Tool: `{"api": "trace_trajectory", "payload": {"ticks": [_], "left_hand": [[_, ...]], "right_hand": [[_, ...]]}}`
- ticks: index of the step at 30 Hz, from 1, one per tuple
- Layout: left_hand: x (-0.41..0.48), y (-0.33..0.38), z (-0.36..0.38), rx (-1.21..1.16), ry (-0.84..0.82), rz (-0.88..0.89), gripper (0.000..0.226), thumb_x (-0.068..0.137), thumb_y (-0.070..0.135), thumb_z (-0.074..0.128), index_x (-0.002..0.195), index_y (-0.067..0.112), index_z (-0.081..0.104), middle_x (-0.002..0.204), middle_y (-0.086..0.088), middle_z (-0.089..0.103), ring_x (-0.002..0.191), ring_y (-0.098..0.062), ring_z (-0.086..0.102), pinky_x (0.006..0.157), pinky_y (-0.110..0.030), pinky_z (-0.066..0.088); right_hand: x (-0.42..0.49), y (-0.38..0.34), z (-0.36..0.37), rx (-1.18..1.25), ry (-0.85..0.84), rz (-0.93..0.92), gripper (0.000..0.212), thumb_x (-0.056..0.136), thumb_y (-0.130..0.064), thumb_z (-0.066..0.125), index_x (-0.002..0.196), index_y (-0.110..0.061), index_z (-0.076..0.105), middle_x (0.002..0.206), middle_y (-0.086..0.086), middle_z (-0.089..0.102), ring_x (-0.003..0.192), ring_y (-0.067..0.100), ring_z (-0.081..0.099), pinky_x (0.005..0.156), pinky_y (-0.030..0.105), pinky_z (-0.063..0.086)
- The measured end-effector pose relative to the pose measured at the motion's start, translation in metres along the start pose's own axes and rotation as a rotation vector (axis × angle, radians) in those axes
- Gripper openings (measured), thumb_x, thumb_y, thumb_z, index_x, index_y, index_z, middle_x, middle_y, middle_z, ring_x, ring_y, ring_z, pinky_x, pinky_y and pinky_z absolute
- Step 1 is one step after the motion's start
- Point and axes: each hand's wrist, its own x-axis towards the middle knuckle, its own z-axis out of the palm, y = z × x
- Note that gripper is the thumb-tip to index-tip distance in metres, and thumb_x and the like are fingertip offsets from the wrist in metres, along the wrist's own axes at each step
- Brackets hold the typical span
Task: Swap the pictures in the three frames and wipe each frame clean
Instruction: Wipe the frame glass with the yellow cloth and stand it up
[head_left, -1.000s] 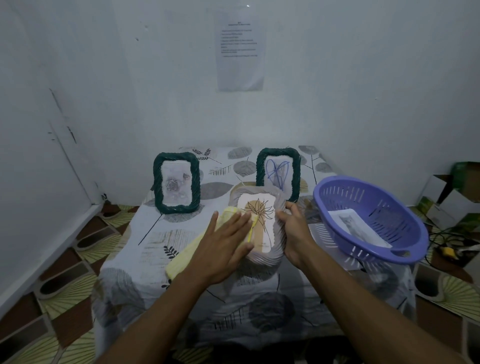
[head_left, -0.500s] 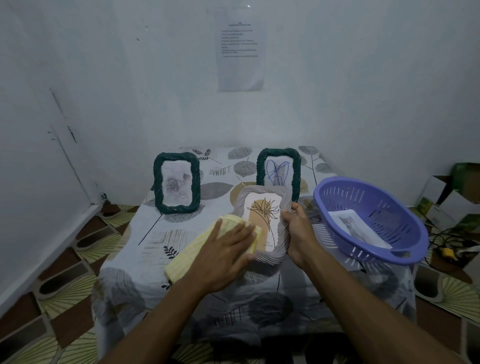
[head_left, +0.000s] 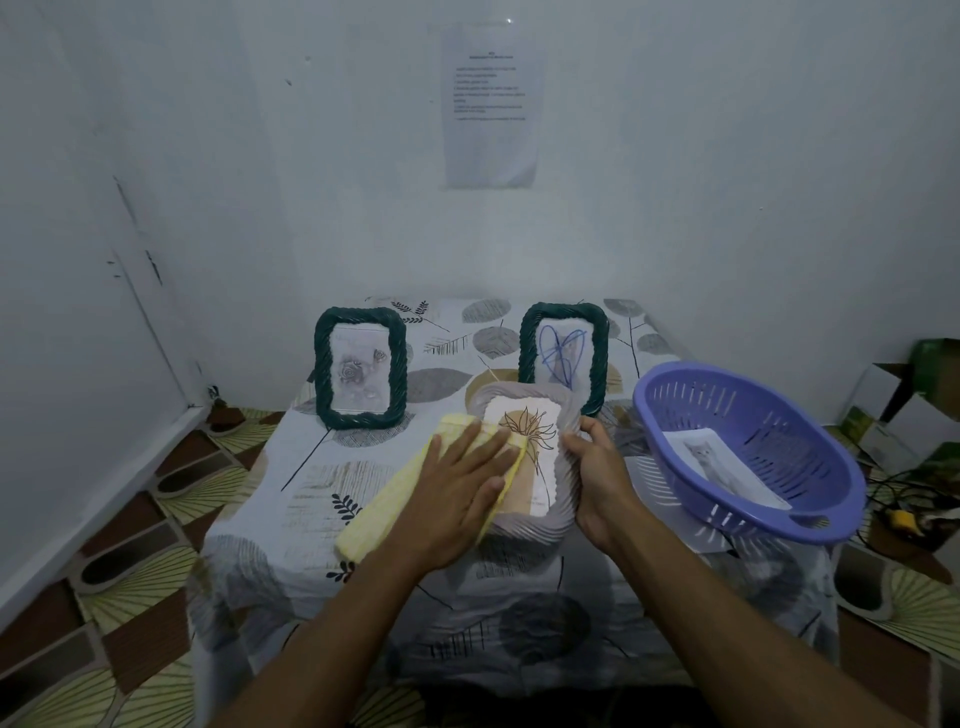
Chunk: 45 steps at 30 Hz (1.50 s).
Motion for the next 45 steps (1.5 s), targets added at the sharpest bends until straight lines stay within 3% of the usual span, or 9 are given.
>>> {"api": "trace_trajectory", "payload": {"ticks": [3, 7, 9, 13, 19, 24, 35, 42, 45], "left_hand": [[0.000, -0.008, 0.001, -0.088, 0.070, -0.108, 0.064, 0.093, 0.063, 0.003, 0.143, 0.039, 0.037, 0.159, 0.019, 0.005, 0.147, -0.003, -0.006, 0.120, -0.043, 0.002], [-0.004, -0.027, 0.004, 0.088, 0.048, -0.332, 0.069, 0.090, 0.066, 0.003, 0.148, 0.037, 0.027, 0.162, 0.003, -0.002, 0.149, -0.020, -0.003, 0.118, -0.046, 0.003], [-0.008, -0.038, 0.006, 0.250, 0.008, -0.487, 0.066, 0.094, 0.059, 0.022, 0.151, 0.027, 0.019, 0.160, -0.010, 0.011, 0.146, -0.031, 0.013, 0.116, -0.050, 0.015], [-0.013, -0.048, 0.007, 0.261, 0.013, -0.649, 0.047, 0.092, 0.039, 0.053, 0.128, 0.011, 0.045, 0.128, -0.010, 0.050, 0.118, -0.029, 0.046, 0.094, -0.043, 0.040], [-0.018, -0.077, -0.021, 0.151, 0.152, -0.620, 0.012, 0.083, 0.007, 0.051, 0.081, 0.016, 0.045, 0.084, -0.005, 0.053, 0.084, -0.032, 0.056, 0.061, -0.034, 0.037], [-0.038, -0.126, -0.054, 0.222, 0.154, -0.742, 0.023, 0.087, 0.021, 0.062, 0.105, 0.012, 0.051, 0.103, -0.010, 0.058, 0.097, -0.032, 0.055, 0.075, -0.039, 0.044], [-0.030, -0.113, -0.043, 0.298, 0.268, -0.612, 0.050, 0.088, 0.046, 0.060, 0.123, 0.011, 0.052, 0.121, -0.013, 0.055, 0.110, -0.033, 0.051, 0.091, -0.046, 0.040], [0.029, -0.044, -0.032, -0.487, 0.087, -0.615, 0.029, 0.099, 0.032, 0.047, 0.099, 0.007, 0.060, 0.093, -0.013, 0.066, 0.077, -0.019, 0.061, 0.067, -0.029, 0.051], [0.043, -0.042, -0.018, -0.895, 0.128, -0.792, 0.032, 0.100, 0.032, 0.042, 0.094, 0.004, 0.055, 0.109, -0.028, 0.061, 0.090, -0.027, 0.061, 0.083, -0.042, 0.052]], "right_hand": [[-0.002, 0.008, 0.002, -0.095, 0.007, 0.010, 0.013, 0.098, -0.011, 0.046, 0.105, -0.015, 0.056, 0.103, 0.023, 0.066, 0.083, 0.029, 0.061, 0.076, 0.050, 0.053], [0.000, 0.009, -0.012, -0.179, 0.126, 0.036, 0.027, 0.095, -0.012, 0.044, 0.119, -0.022, 0.050, 0.100, 0.020, 0.066, 0.082, 0.028, 0.061, 0.072, 0.042, 0.051], [0.002, 0.009, -0.023, -0.187, 0.180, 0.045, 0.028, 0.097, -0.010, 0.043, 0.122, -0.020, 0.047, 0.087, 0.018, 0.064, 0.071, 0.030, 0.060, 0.063, 0.039, 0.049], [0.006, 0.010, -0.031, -0.187, 0.190, 0.061, 0.031, 0.096, -0.012, 0.043, 0.125, -0.022, 0.047, 0.104, 0.028, 0.066, 0.093, 0.048, 0.065, 0.077, 0.069, 0.050], [0.009, 0.012, -0.021, -0.146, 0.113, 0.038, 0.026, 0.098, -0.008, 0.043, 0.121, -0.016, 0.051, 0.101, 0.022, 0.069, 0.079, 0.031, 0.066, 0.068, 0.045, 0.056], [0.009, 0.014, -0.007, -0.143, 0.052, 0.019, 0.018, 0.098, -0.008, 0.045, 0.112, -0.014, 0.054, 0.096, 0.013, 0.072, 0.073, 0.026, 0.067, 0.060, 0.033, 0.053], [0.011, 0.017, 0.004, -0.160, 0.005, 0.006, 0.020, 0.098, -0.009, 0.046, 0.113, -0.016, 0.057, 0.093, 0.013, 0.073, 0.072, 0.028, 0.068, 0.067, 0.043, 0.057], [0.022, 0.002, 0.020, -0.060, -0.077, -0.063, 0.021, 0.097, -0.007, 0.046, 0.109, -0.017, 0.060, 0.099, 0.011, 0.073, 0.079, 0.028, 0.069, 0.067, 0.038, 0.057], [0.029, 0.005, 0.024, -0.047, -0.138, -0.048, 0.020, 0.098, -0.007, 0.046, 0.110, -0.017, 0.059, 0.100, 0.012, 0.074, 0.087, 0.031, 0.070, 0.075, 0.046, 0.058]]}}
